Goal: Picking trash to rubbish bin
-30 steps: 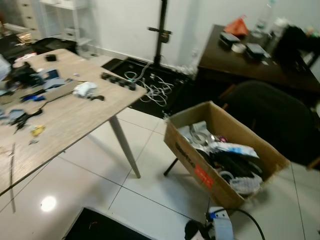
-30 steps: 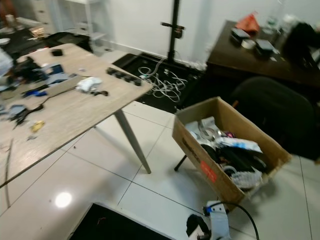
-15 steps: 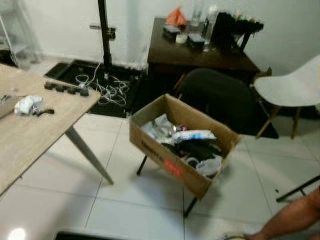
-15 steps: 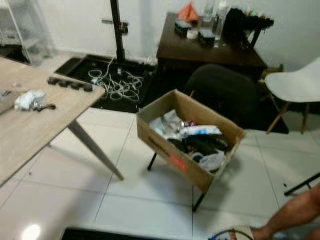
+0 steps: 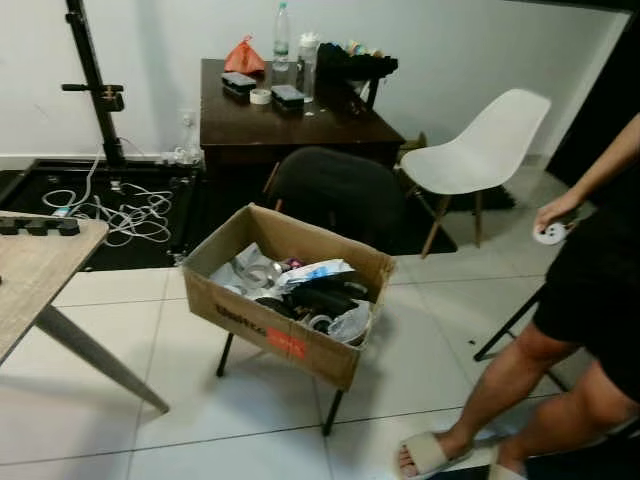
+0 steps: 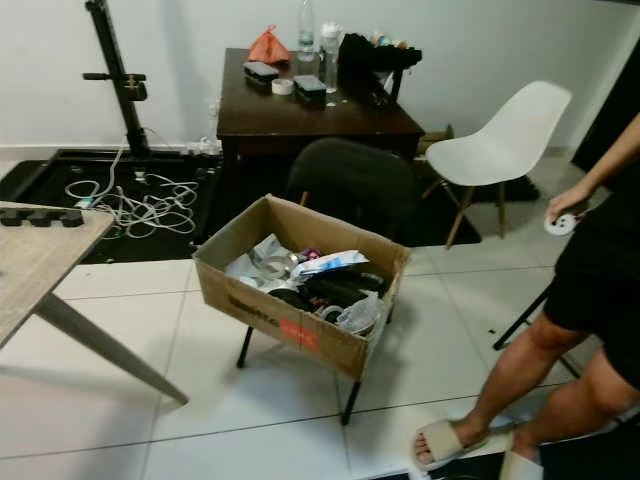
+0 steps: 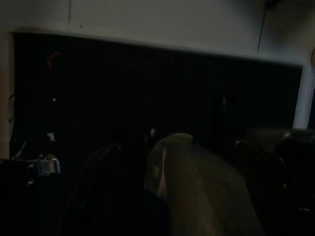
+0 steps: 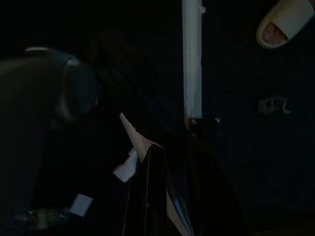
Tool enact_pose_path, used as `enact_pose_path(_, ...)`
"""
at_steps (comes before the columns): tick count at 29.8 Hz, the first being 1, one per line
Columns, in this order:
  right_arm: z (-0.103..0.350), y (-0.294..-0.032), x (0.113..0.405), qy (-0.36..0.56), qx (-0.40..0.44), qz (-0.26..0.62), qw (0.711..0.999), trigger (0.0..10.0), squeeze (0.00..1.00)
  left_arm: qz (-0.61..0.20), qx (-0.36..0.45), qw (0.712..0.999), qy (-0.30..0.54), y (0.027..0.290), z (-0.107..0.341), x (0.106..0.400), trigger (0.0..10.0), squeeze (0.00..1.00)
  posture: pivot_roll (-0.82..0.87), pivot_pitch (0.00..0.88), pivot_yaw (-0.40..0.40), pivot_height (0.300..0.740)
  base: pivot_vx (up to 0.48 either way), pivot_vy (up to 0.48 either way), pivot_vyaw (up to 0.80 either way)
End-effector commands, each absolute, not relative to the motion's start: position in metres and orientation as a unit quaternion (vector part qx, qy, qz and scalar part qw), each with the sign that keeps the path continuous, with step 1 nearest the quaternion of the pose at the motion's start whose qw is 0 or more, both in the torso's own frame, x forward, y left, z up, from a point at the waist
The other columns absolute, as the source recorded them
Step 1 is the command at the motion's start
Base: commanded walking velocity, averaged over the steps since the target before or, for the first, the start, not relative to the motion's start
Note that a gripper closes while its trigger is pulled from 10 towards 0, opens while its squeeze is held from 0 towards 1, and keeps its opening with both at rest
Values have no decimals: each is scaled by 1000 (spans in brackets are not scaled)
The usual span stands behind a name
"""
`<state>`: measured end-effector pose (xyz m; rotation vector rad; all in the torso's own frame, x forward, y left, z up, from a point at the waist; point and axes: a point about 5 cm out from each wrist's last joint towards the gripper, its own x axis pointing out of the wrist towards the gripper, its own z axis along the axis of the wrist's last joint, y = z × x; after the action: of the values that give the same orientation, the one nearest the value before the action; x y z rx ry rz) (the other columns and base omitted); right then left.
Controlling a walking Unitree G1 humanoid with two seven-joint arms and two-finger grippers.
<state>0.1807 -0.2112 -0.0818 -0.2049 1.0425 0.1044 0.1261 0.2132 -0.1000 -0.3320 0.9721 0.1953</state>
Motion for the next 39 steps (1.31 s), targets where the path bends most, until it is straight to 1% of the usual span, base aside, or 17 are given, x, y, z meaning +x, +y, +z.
enact_pose_path(1,-86,-213,172,509,-97,47,854,10000,0,98,-162,854,484,211,-105,113,10000,0,-60,136,-28,740,0,0,-750)
enact_pose_path(5,-83,-212,178,497,-115,56,858,10000,0,99,-159,853,487,211,-105,112,10000,0,-63,136,-28,740,0,0,-750)
enact_pose_path(8,-76,-210,193,469,-142,68,869,10000,0,98,-160,853,487,211,-105,113,10000,0,-64,139,-25,740,0,0,0)
enact_pose_path(11,-60,-201,223,414,-157,79,893,10000,0,97,-159,853,487,212,-105,112,10000,0,-64,140,-21,740,0,0,0)
enact_pose_path(15,-45,-194,245,371,-160,86,911,10000,0,95,-159,853,488,212,-105,112,10000,0,-64,141,-18,740,0,0,0)
enact_pose_path(20,17,-178,312,218,-134,95,962,10000,0,90,-162,853,487,213,-105,112,10000,0,-62,150,-13,740,0,0,0)
enact_pose_path(21,17,-178,312,218,-134,95,962,10000,0,90,-162,853,487,213,-105,112,10000,0,-62,150,-13,740,0,0,0)
enact_pose_path(24,59,-172,342,127,-114,100,980,10000,0,88,-165,853,488,214,-105,110,10000,0,-63,153,-12,740,172,0,0)
enact_pose_path(26,70,-171,349,104,-113,102,983,10000,0,88,-167,852,488,215,-105,110,10000,0,-64,154,-12,740,277,0,0)
enact_pose_path(28,106,-166,366,34,-108,110,987,10000,0,86,-169,852,488,216,-105,109,10000,0,-64,157,-11,740,313,0,0)
enact_pose_path(30,106,-166,366,34,-108,110,987,10000,0,86,-169,852,488,216,-105,109,10000,0,-64,157,-11,740,315,0,0)
enact_pose_path(31,124,-163,374,-3,-101,116,988,10000,0,86,-169,852,489,217,-105,108,10000,0,-64,157,-11,740,311,0,0)
enact_pose_path(32,124,-163,374,-3,-101,116,988,10000,0,86,-169,852,489,217,-105,108,10000,0,-64,157,-11,740,311,0,0)
enact_pose_path(34,174,-155,386,-105,-56,141,983,10000,0,85,-168,851,489,220,-104,105,10000,0,-65,158,-11,740,317,0,0)
enact_pose_path(35,174,-155,386,-105,-56,141,983,10000,0,85,-168,851,489,220,-104,105,10000,0,-65,158,-11,740,319,0,0)
enact_pose_path(36,197,-152,388,-150,-34,155,976,10000,0,85,-168,851,490,221,-104,104,10000,0,-65,158,-10,740,349,0,0)
enact_pose_path(39,218,-150,388,-192,-16,169,967,10000,0,84,-168,851,490,223,-104,103,10000,0,-68,158,-9,740,359,0,0)
